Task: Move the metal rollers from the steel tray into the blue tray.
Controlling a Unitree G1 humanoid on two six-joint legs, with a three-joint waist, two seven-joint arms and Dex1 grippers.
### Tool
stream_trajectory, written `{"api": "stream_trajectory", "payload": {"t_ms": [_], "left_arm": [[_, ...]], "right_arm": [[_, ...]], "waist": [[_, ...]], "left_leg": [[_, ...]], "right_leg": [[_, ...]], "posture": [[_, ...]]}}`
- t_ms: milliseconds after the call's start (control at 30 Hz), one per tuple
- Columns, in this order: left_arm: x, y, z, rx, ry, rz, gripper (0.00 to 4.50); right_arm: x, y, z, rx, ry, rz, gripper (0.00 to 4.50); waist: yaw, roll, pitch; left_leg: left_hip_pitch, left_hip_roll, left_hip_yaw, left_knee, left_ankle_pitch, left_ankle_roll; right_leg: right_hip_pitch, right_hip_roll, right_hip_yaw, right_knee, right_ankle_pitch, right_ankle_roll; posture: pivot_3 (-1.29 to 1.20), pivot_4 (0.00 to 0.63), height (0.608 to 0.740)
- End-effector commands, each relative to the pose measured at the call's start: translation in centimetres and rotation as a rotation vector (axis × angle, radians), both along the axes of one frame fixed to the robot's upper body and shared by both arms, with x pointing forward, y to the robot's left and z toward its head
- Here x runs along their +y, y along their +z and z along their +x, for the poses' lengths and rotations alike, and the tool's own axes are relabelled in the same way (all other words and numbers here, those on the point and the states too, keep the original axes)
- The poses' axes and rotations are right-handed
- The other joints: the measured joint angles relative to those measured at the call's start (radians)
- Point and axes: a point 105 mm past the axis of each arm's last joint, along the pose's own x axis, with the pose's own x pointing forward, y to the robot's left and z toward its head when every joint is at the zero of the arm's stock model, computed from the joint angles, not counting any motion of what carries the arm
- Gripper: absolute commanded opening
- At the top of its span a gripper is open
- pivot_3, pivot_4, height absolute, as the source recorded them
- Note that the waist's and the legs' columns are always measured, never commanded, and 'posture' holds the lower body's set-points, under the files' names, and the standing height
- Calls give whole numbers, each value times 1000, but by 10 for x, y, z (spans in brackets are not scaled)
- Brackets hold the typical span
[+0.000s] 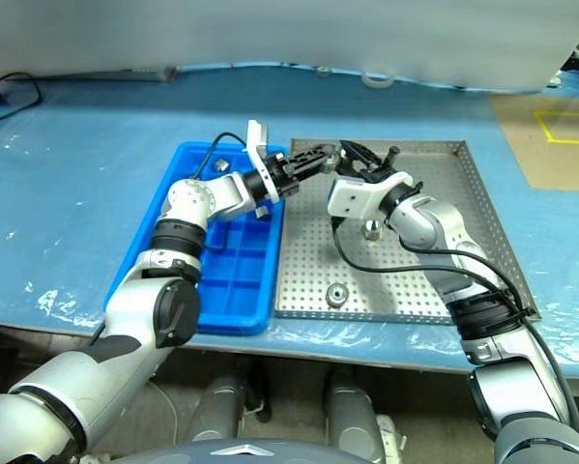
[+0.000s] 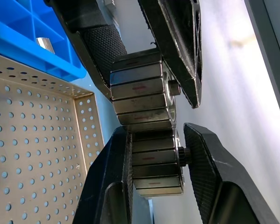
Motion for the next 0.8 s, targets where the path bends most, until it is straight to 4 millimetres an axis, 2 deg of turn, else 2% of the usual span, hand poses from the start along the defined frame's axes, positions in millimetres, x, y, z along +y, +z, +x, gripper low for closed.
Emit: {"api": "stream_trajectory", "payload": {"t_ms": [33,167,267,300,400,500,633,800], "left_arm": [[-3,6,-2,-22,-16,-7,1324],[-3,6,-3,-20,-17,-6,1324],[-4,6,-2,-20,-14,-4,1324],[-4,6,-2,-20,-13,-3,1324],[-4,5,-2,-18,-12,0,1324],[-3,3,-2,-16,-11,5,1324],[-1,3,-2,-15,-8,10,1324],[-2,2,-3,-17,-10,16,1324]], "right_arm": [[-2,17,-2,-54,5,29,1257],[-7,19,1,-61,-21,43,1257],[-20,8,9,8,-76,80,1257],[-27,5,12,56,-100,153,1257],[-51,-10,25,297,-183,516,1257],[-57,-19,25,433,-190,667,1257],[-69,-25,29,494,-259,750,1257],[-78,-29,32,502,-317,742,1257]], "waist": [[0,0,0],[0,0,0],[0,0,0],[-1,0,0],[-7,0,0],[8,0,0],[6,0,0],[8,0,0]], "left_leg": [[0,0,0,0,0,0],[0,0,0,1,0,0],[0,0,0,1,0,0],[0,0,0,1,0,0],[0,0,0,2,-1,1],[0,0,0,3,-1,2],[-2,0,0,6,-3,5],[-1,0,0,6,-2,4]], "right_leg": [[0,0,0,0,0,0],[0,0,0,0,0,0],[0,0,0,0,0,0],[0,0,0,0,0,0],[1,0,0,0,0,0],[2,0,0,0,0,0],[1,-1,0,1,0,0],[1,-1,0,1,0,0]], "posture": [[-320,150,740],[-321,150,740],[-319,150,740],[-319,150,740],[-316,150,740],[-315,150,740],[-311,150,740],[-312,150,740]]}}
